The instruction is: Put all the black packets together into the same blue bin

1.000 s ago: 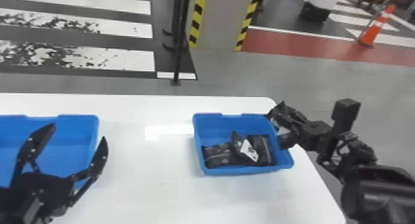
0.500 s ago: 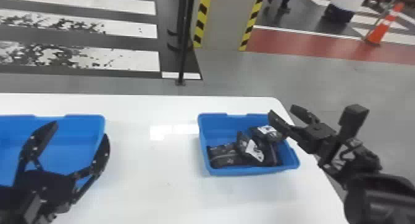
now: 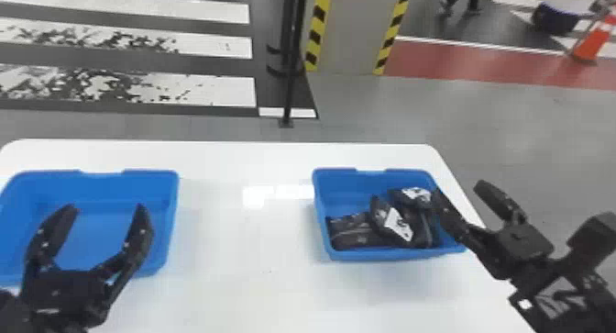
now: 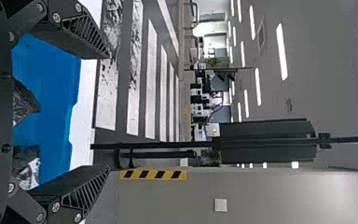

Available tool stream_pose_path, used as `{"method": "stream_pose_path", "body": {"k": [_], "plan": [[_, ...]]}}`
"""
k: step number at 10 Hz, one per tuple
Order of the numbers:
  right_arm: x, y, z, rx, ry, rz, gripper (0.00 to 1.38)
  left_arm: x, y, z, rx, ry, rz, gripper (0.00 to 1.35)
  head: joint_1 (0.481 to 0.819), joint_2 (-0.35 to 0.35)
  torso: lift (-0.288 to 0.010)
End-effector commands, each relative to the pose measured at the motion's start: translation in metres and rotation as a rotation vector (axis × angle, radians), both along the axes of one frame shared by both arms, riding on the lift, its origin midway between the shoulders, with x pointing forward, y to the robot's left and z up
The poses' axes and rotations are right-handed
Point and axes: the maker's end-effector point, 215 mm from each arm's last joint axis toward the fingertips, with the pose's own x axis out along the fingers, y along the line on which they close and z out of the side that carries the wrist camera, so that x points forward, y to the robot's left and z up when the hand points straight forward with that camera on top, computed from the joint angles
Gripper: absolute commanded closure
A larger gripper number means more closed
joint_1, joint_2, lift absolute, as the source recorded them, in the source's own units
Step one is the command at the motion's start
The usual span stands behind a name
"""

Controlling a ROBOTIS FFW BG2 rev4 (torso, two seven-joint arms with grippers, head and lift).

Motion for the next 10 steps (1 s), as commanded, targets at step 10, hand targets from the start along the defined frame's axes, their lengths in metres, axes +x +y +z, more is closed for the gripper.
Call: {"method": "stream_pose_path", "body": {"k": [10], "plan": [[-0.063, 0.063, 0.029, -0.091, 0.048, -0.023, 0.18, -0.061, 0.067, 0.038, 0.181, 0.002, 0.193, 0.21, 0.695, -0.028, -0.110]]}}
